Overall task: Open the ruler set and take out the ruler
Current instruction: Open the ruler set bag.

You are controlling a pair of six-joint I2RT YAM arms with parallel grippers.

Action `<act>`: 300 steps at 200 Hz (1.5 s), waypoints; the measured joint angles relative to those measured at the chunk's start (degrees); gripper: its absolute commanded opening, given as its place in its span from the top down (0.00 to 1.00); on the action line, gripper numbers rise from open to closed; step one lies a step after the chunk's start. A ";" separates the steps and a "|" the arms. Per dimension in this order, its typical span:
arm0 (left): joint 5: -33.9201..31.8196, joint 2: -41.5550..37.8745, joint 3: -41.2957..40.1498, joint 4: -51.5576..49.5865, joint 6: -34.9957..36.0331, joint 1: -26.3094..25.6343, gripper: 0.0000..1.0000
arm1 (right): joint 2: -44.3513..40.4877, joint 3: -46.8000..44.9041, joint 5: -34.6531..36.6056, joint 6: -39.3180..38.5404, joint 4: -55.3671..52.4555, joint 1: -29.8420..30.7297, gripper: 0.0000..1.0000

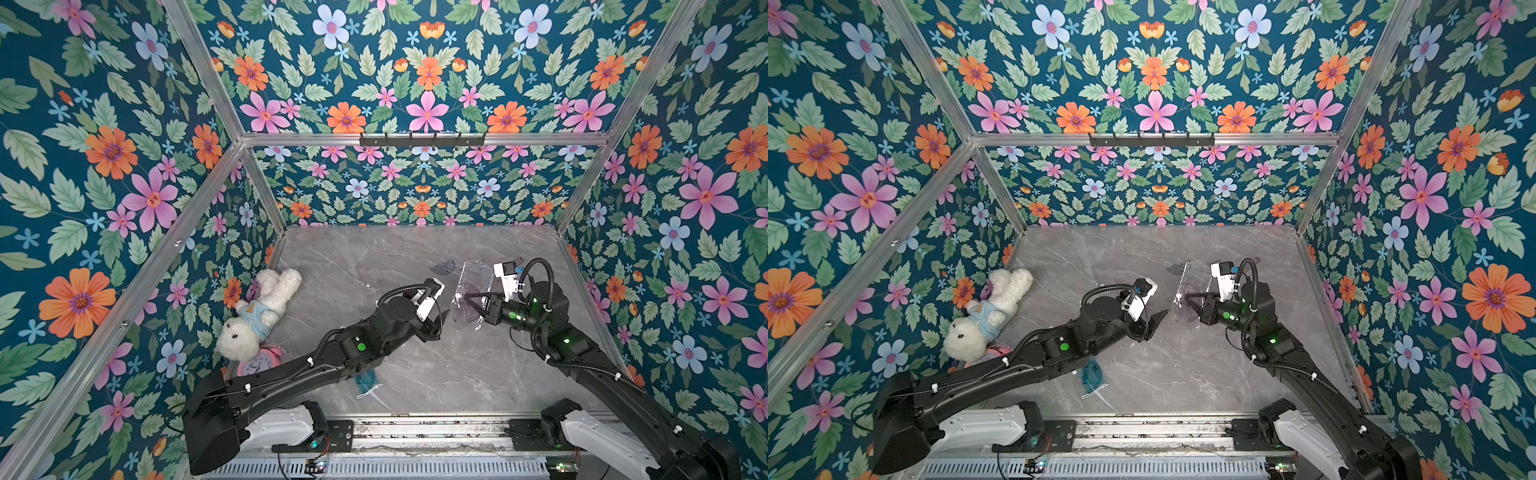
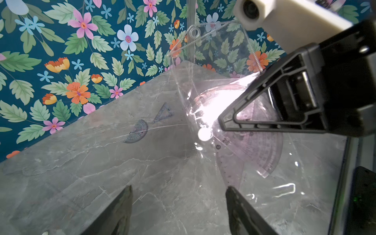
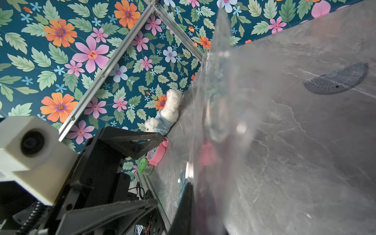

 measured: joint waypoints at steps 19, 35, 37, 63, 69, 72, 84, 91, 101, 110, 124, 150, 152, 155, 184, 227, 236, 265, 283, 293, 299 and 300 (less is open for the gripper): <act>-1.05 1.97 0.87 0.61 0.02 -1.05 0.26 | 0.00 0.04 0.63 -0.48 -0.20 -0.02 0.94; -1.42 4.11 1.88 0.96 0.00 -1.68 0.27 | 0.07 0.04 1.81 -0.52 -0.59 -0.02 0.94; -1.46 4.44 1.99 1.07 0.00 -1.77 0.26 | 0.11 0.07 1.88 -0.52 -0.63 -0.02 0.94; -2.25 7.65 2.73 2.29 -1.03 -2.23 0.26 | 0.90 0.20 3.13 -0.55 -1.20 -0.02 0.94; -2.43 8.20 2.84 2.56 -1.49 -2.23 0.26 | 1.03 0.20 3.26 -0.55 -1.22 -0.02 0.94; -2.58 8.57 2.91 2.60 -1.51 -2.25 0.27 | 1.05 0.20 3.23 -0.55 -1.22 -0.02 0.94; -3.34 9.73 3.37 3.04 -1.84 -2.29 0.27 | 1.14 0.20 3.65 -0.52 -1.22 -0.02 0.94; -3.91 10.36 3.65 3.28 -2.12 -2.32 0.27 | 1.14 0.20 3.65 -0.52 -1.20 -0.02 0.94; -4.72 11.26 3.98 3.56 -2.73 -2.32 0.27 | 1.14 0.13 3.67 -0.50 -1.16 -0.02 0.94; -5.55 12.07 4.24 3.85 -2.82 -2.34 0.27 | 1.18 -0.02 3.69 -0.50 -1.03 0.00 0.94; -6.80 13.44 4.61 4.52 -3.26 -2.34 0.27 | 1.55 -0.26 4.13 -0.46 -0.90 0.09 0.94; -9.44 15.45 5.14 6.25 -4.35 -2.34 0.29 | 2.54 -0.37 4.68 -0.26 -0.90 0.35 0.94; -9.64 15.56 5.16 6.36 -4.33 -2.34 0.29 | 2.62 -0.37 4.70 -0.26 -0.90 0.37 0.94; -10.16 15.76 5.22 6.54 -4.44 -2.34 0.29 | 2.73 -0.37 4.72 -0.26 -0.90 0.37 0.94; -13.49 17.16 5.64 8.15 -4.72 -2.34 0.29 | 3.34 -0.28 4.98 -0.04 -0.74 0.50 0.94; -16.22 19.54 8.04 8.04 -4.92 -2.47 0.30 | 3.34 -0.26 6.73 0.00 -0.33 0.50 0.94; -16.68 20.02 8.46 7.98 -5.22 -2.47 0.31 | 3.39 -0.11 7.02 0.09 -0.35 0.50 0.94; -18.95 21.97 10.10 7.67 -6.29 -2.38 0.33 | 3.41 1.09 6.88 -0.11 -1.09 0.52 0.94; -19.06 23.12 11.13 7.61 -7.30 -2.36 0.34 | 2.89 1.25 7.65 -0.39 -2.05 0.46 0.94; -18.82 23.43 11.32 7.61 -7.48 -2.43 0.34 | 2.36 1.22 8.04 -0.57 -2.78 0.46 0.94; -18.58 23.52 11.34 7.67 -7.72 -2.43 0.34 | 2.08 1.20 8.26 -0.59 -3.06 0.46 0.94; -18.51 23.52 11.34 7.69 -7.74 -2.43 0.34 | 2.01 1.20 8.33 -0.59 -3.15 0.46 0.94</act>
